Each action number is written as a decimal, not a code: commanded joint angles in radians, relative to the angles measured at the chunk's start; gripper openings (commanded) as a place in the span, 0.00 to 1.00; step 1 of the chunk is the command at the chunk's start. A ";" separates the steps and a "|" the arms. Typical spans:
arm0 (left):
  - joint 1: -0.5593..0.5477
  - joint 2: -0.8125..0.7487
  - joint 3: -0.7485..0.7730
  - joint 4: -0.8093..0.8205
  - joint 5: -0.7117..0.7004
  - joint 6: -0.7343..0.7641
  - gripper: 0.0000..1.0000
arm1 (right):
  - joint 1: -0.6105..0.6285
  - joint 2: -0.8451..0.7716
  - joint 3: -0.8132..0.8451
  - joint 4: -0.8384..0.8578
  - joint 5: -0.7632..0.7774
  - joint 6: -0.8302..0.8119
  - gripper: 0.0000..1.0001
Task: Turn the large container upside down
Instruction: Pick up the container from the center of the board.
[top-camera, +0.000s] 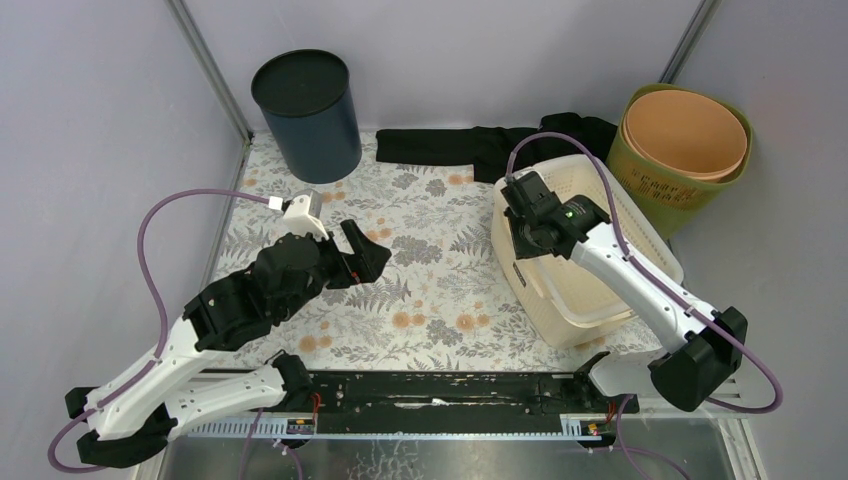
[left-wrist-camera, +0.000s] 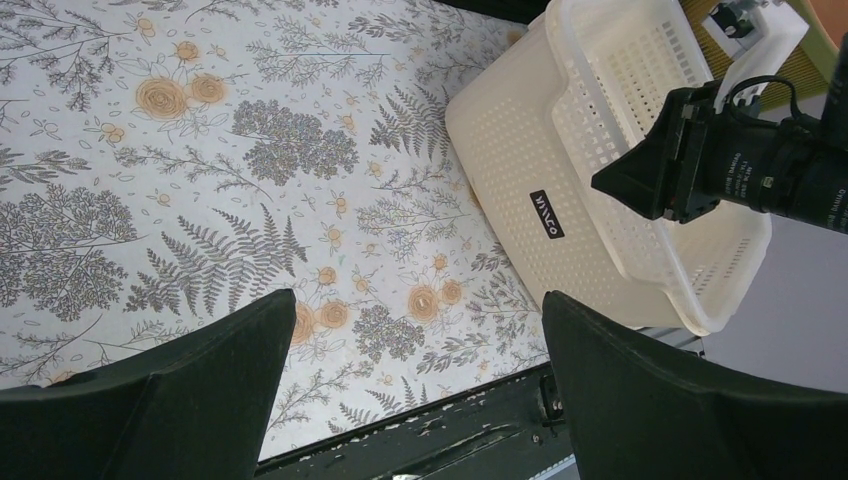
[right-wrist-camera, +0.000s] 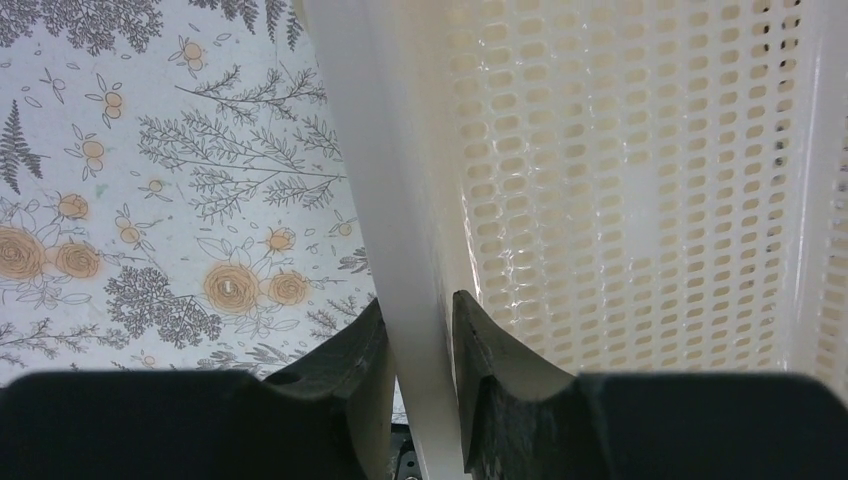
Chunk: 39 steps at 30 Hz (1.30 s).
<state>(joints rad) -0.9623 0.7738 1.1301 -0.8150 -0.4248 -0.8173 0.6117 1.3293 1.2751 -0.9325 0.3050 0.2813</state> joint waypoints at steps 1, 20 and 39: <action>0.002 -0.010 -0.013 0.057 0.001 -0.003 1.00 | 0.005 0.003 0.080 -0.028 0.187 0.006 0.17; 0.002 -0.017 -0.009 0.062 -0.002 0.004 1.00 | 0.114 0.033 0.360 -0.203 0.348 0.022 0.06; 0.003 -0.014 0.017 0.063 0.010 0.014 1.00 | 0.114 0.036 0.546 -0.192 0.199 -0.050 0.07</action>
<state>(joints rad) -0.9623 0.7635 1.1248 -0.8070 -0.4194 -0.8169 0.7246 1.3777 1.7515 -1.1374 0.5022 0.2657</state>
